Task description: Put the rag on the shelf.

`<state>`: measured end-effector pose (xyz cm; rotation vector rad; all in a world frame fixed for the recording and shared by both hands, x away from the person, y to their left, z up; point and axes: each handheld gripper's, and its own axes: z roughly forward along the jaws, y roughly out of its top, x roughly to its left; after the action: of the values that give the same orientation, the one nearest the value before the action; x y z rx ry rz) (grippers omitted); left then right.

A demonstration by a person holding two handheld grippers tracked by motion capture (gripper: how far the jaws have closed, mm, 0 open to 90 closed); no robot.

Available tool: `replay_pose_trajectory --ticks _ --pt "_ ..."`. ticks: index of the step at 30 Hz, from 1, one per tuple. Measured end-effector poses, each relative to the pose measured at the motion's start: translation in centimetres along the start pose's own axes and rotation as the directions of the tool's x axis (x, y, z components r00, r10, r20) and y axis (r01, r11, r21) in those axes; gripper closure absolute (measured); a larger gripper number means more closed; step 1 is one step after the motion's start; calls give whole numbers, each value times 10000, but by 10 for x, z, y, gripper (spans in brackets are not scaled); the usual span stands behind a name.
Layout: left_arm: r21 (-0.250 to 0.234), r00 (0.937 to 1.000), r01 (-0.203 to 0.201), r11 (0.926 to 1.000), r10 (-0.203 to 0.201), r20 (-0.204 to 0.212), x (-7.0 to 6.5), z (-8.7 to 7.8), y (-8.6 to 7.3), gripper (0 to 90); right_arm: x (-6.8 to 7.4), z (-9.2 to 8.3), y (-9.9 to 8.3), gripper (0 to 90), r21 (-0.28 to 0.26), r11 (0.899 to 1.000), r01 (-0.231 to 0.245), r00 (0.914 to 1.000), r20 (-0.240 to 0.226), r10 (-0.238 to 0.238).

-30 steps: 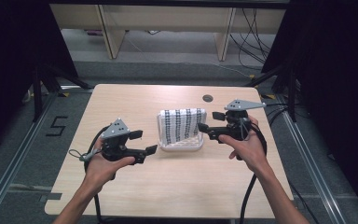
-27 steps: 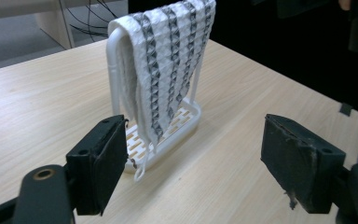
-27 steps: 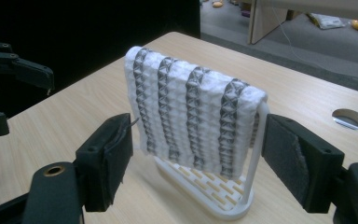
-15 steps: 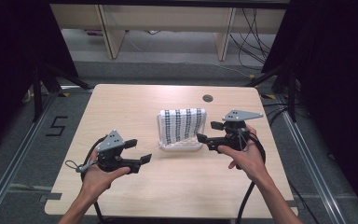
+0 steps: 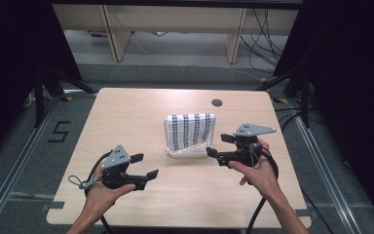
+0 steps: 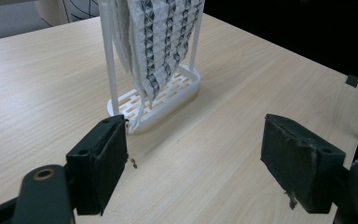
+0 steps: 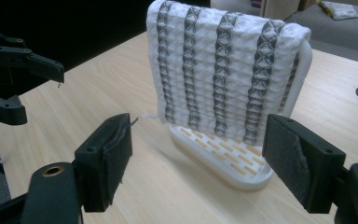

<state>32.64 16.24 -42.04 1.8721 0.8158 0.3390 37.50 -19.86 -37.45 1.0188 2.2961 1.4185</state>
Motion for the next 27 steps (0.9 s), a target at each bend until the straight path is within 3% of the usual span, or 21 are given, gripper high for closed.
replay_pose_trajectory --ticks 2,3,5,8,9,10,15,17,18,19,20,21,25,26,27 --pt "15 10000 7 10000 -7 -2 -1 -1 -2 221 2 -2 -3 253 84 9998 -193 9998 -12 194" --pt "24 10000 -8 10000 8 -1 -1 -1 -3 221 0 -2 -5 253 60 10000 64 10000 -72 -63" --pt "-34 10000 -14 10000 14 49 -2 -2 -5 222 3 -3 -7 253 30 9996 -281 9996 -95 281" --pt "-87 10000 -44 10000 44 74 -4 -2 -6 221 2 -4 -10 253 30 10000 -52 10000 -34 52" --pt "-81 10000 -69 9999 69 63 -4 -2 -7 221 4 -5 -11 253 92 9997 -206 9998 -22 206" --pt "-55 9999 -115 9999 116 45 -5 -2 -7 221 3 -4 -12 253 -6 10000 32 10000 82 -32" --pt "18 9999 -112 9999 112 32 -8 -3 -11 222 7 -6 -15 253 102 9997 -218 9997 -47 219" --pt "25 9999 -135 9999 135 24 -8 -3 -12 221 5 -4 -17 253 -23 10000 30 9998 -183 -31" --pt "-45 9998 -164 9999 164 105 -9 -4 -12 222 6 -5 -17 253 28 9998 -215 9997 -135 215" --pt "-28 9999 -108 9999 108 16 -10 -5 -13 221 5 -6 -18 253 40 10000 30 10000 -27 -29" --pt "-25 9998 -179 9998 179 47 -11 -6 -13 221 7 -6 -19 253 91 9998 -175 9998 -33 175" --pt "-121 9998 -179 9998 181 112 -11 -5 -14 222 6 -6 -20 253 -9 10000 55 10000 -33 -55" --pt "1 9996 -290 9996 290 42 -13 -8 -15 221 8 -7 -23 253 62 9999 -134 9999 35 134" --pt "3 9997 -252 9997 252 43 -14 -8 -16 221 6 -7 -24 253 3 10000 86 10000 36 -86" --pt "-60 9997 -211 9998 212 80 -14 -8 -17 221 8 -6 -26 253 -97 9998 -163 9999 19 163"
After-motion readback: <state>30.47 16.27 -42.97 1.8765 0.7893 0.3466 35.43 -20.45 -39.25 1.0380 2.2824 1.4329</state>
